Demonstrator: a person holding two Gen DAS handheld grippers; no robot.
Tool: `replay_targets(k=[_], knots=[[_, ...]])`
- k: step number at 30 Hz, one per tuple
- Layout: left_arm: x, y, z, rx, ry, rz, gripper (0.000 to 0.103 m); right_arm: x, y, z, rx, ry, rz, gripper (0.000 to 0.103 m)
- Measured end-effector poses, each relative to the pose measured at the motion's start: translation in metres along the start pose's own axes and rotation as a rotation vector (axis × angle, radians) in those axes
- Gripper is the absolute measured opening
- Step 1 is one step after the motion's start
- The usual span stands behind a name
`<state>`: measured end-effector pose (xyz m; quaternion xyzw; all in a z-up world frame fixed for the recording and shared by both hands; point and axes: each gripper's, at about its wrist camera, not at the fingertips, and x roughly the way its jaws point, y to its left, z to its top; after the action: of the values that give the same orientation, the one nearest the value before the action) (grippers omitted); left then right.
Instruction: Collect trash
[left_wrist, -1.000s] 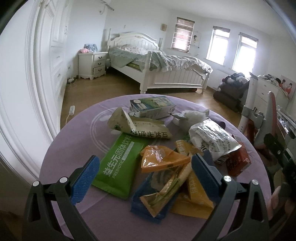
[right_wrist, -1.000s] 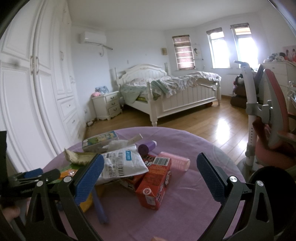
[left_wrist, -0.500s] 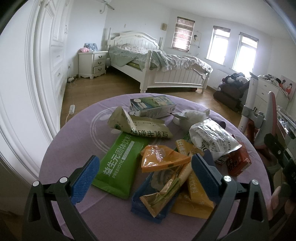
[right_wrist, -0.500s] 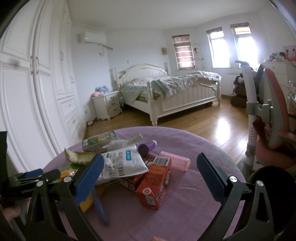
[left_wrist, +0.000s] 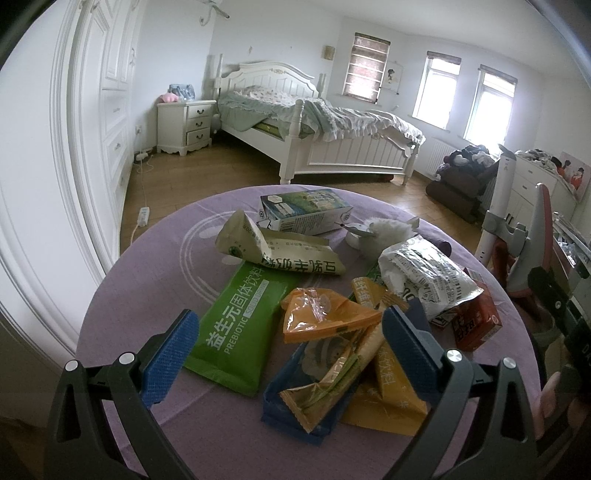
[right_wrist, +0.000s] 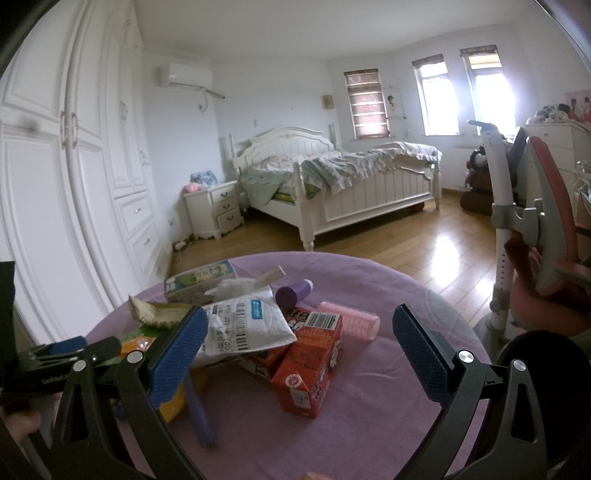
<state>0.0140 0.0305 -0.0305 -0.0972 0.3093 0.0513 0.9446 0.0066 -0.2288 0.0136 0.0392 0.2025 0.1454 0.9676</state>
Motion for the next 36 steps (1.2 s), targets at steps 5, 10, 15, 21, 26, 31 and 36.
replay_targets(k=[5, 10, 15, 21, 26, 31, 36], knots=[[0.000, 0.000, 0.000, 0.000, 0.000, 0.000, 0.098, 0.001, 0.001, 0.000, 0.000, 0.000, 0.000, 0.099], [0.000, 0.001, 0.000, -0.001, 0.000, 0.000, 0.098, 0.000, 0.000, 0.000, 0.000, 0.000, 0.000, 0.099], [0.000, 0.001, 0.000, -0.002, 0.001, -0.001, 0.098, 0.000, 0.000, 0.000, -0.001, -0.001, 0.000, 0.099], [0.002, 0.018, 0.000, -0.058, 0.037, -0.073, 0.098, 0.017, 0.008, 0.007, -0.036, 0.096, 0.043, 0.099], [0.010, 0.057, 0.003, -0.118, 0.096, -0.128, 0.098, 0.060, 0.053, 0.059, -0.240, 0.258, 0.203, 0.099], [0.021, 0.056, -0.001, -0.069, 0.155, -0.161, 0.098, 0.136, 0.121, 0.092, -0.493, 0.439, 0.311, 0.099], [0.031, 0.054, 0.003, -0.041, 0.201, -0.156, 0.087, 0.227, 0.162, 0.088, -0.509, 0.605, 0.308, 0.099]])
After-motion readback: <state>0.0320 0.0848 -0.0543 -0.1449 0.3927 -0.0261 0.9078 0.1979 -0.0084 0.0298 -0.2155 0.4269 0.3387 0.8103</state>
